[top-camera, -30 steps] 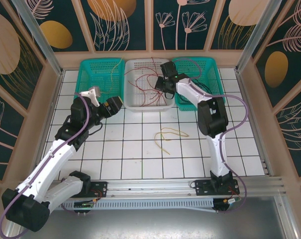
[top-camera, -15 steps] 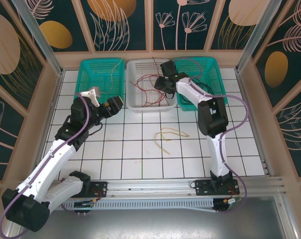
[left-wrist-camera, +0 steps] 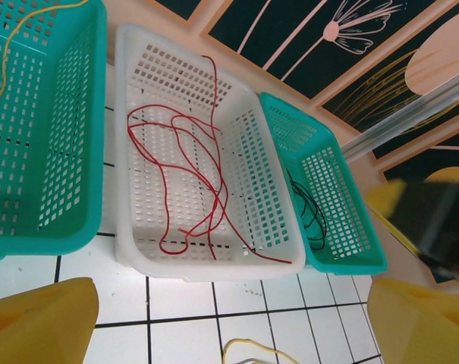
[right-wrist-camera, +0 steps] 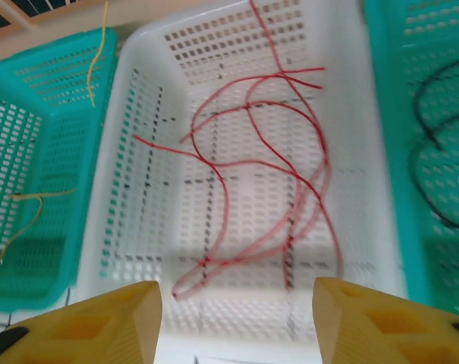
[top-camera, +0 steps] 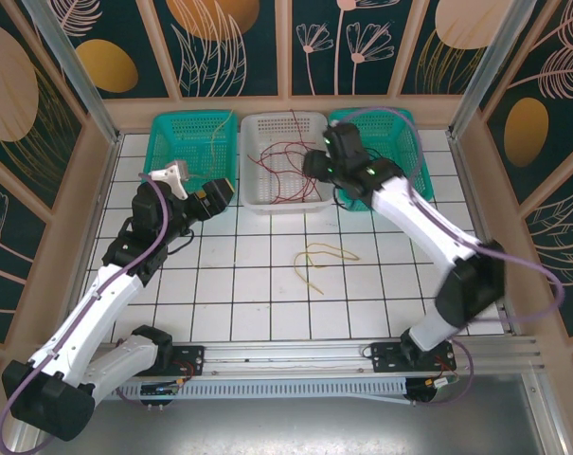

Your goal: Untangle the cables

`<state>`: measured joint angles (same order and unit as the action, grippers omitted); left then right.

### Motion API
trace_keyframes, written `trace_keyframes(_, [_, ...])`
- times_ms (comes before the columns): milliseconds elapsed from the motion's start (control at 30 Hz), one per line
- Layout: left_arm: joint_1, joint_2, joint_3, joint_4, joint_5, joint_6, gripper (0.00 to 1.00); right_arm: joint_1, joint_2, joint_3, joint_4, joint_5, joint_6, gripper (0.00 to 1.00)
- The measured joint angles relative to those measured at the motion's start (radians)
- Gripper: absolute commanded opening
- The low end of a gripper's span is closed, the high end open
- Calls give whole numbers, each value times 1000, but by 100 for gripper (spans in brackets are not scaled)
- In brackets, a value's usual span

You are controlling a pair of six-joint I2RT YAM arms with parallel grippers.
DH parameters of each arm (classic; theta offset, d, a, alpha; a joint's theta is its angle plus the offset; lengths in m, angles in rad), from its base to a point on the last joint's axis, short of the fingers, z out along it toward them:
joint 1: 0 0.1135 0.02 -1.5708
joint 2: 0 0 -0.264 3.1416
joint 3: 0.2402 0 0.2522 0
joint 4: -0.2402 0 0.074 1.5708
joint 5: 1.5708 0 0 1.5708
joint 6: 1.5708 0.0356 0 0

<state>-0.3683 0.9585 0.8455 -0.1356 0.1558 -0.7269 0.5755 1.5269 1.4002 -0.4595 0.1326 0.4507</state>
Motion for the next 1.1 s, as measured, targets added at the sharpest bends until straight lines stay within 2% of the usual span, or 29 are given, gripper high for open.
trace_keyframes(100, [0, 10, 0, 6, 0, 0, 86, -72, -136, -174, 2, -5, 5, 55])
trace_keyframes(233, [0, 35, 0, -3, -29, -2, 85, -229, -178, -287, -27, -19, 3, 61])
trace_keyframes(433, [0, 44, -5, -2, -35, -26, 84, -532, -140, -242, -38, -79, -24, 65])
trace_keyframes(567, [0, 54, -39, 16, -1, -49, 80, -645, -23, -146, 5, -81, -32, 67])
trace_keyframes(667, [-4, 68, -74, 18, 25, -61, 80, -713, 64, -111, 41, -89, -30, 68])
trace_keyframes(833, [-12, 50, -88, -29, 15, -56, 85, -803, 195, -80, 84, -127, -35, 71])
trace_keyframes(1100, [-12, 26, -67, -48, -5, -50, 84, -804, 322, -11, 101, -233, -89, 71])
